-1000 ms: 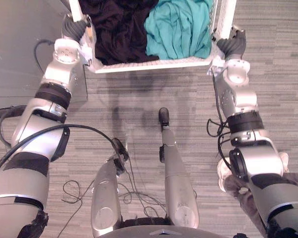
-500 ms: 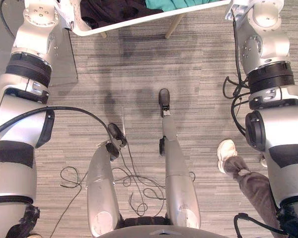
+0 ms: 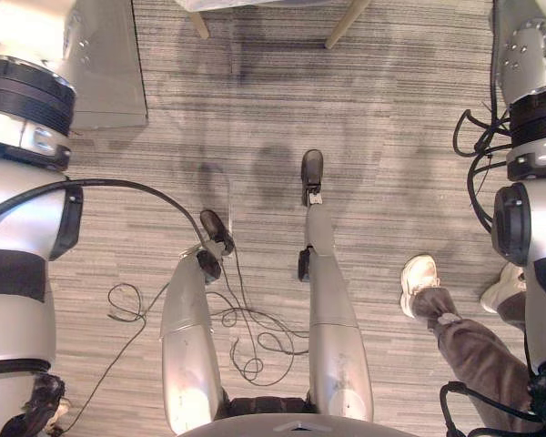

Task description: Pick up the laundry basket with both hands and put the clothes into the washing machine.

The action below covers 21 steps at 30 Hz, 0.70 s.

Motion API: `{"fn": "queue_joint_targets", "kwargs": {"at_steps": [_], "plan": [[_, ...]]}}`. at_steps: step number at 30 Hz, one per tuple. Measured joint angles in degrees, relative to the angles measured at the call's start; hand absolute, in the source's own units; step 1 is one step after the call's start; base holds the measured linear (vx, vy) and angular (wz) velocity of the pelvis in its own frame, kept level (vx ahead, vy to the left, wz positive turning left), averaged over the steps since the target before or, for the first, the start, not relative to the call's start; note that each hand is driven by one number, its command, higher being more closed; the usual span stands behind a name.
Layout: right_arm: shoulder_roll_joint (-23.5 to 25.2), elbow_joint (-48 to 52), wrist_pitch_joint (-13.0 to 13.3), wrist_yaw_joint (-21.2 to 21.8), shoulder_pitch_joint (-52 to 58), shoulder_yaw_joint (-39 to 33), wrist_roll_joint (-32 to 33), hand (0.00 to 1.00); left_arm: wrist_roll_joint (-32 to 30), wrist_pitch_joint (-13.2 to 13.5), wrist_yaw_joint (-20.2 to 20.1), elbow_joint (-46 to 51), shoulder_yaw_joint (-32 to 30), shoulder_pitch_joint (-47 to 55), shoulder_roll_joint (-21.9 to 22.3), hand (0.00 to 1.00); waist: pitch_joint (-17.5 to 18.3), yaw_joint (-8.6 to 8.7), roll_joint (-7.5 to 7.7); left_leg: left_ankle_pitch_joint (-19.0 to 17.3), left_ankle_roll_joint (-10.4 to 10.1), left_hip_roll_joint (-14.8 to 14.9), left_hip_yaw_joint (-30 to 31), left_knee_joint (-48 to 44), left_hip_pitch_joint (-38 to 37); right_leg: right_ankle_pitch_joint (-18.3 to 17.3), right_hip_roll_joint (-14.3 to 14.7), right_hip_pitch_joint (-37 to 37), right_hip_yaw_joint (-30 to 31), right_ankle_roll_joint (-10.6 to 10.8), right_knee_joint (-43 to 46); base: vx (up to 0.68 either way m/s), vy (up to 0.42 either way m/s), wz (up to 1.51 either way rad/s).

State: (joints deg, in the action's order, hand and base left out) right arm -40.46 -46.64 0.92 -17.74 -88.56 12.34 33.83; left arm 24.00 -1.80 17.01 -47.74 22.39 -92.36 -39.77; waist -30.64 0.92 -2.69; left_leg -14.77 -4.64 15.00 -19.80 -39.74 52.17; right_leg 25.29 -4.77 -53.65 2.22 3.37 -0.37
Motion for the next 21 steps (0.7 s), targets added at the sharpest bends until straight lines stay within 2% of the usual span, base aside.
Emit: {"fn": "queue_joint_targets", "kwargs": {"at_steps": [3, 5, 10, 12, 16, 21], "plan": [[-0.45, 0.15, 0.09, -1.02, 0.07, -0.37, 0.79, 0.00, -1.24, 2.61, 4.46, 4.73, -2.41, -2.67, -2.73, 0.00, 0.00, -0.48, 0.00, 0.19, 0.03, -0.16, 0.21, 0.05, 0.00, 0.00, -0.17, 0.00, -0.16, 0.00, 0.23, -0.04, -0.028, 0.04], [-0.53, 0.51, 0.09, -1.78, 0.09, -0.78, 0.83, 0.00, -2.67, 3.32, 6.46, 6.42, -2.83, -3.19, -4.01, 0.00, -0.01, -0.54, -0.04, 0.37, 0.09, -0.38, 0.41, 0.09, 0.00, 0.00, -0.34, 0.01, -0.29, 0.00, 0.43, -0.04, -0.025, 0.06], [-0.58, 1.09, 0.28, -2.61, 0.09, -1.87, 3.19, 0.00, -4.06, 3.59, 8.47, 6.75, -4.44, -2.63, -4.23, 0.00, -0.02, -0.85, -0.07, 0.89, 0.30, -0.62, 1.11, 0.04, 0.01, -0.06, -0.65, 0.49, -1.12, -0.05, 0.79, -0.05, -0.028, 0.09], [-0.80, 3.17, 0.45, -3.27, 0.15, -1.92, 6.08, 0.00, -4.07, 3.58, 9.14, 8.11, -6.04, -1.42, -4.70, 0.00, -0.01, -0.89, -0.09, 1.02, 0.32, -0.70, 1.40, -0.13, -0.01, -0.16, -0.73, 0.84, -1.40, -0.19, 0.76, -0.05, -0.034, 0.06], [-0.63, 7.97, 2.54, -4.00, 0.23, -1.88, 10.72, 0.00, -4.03, 3.59, 10.82, 11.61, -7.16, 0.43, -4.88, 0.00, -0.01, -1.11, -0.23, 1.12, 0.24, -0.72, 1.64, 0.00, -0.87, -0.06, -0.68, 1.78, -1.62, -0.28, 0.63, -0.04, -0.038, 0.00], [-0.31, 17.27, 5.69, -4.03, 1.00, -1.85, 13.33, 0.00, -3.98, 4.04, 11.69, 18.67, -7.73, 4.26, -4.87, 0.00, 0.02, -1.64, -0.59, 1.84, 0.20, -1.52, 2.70, 1.70, -4.35, -0.43, -1.15, 5.49, -2.96, -0.60, 0.48, -0.03, -0.034, 0.09]]}}
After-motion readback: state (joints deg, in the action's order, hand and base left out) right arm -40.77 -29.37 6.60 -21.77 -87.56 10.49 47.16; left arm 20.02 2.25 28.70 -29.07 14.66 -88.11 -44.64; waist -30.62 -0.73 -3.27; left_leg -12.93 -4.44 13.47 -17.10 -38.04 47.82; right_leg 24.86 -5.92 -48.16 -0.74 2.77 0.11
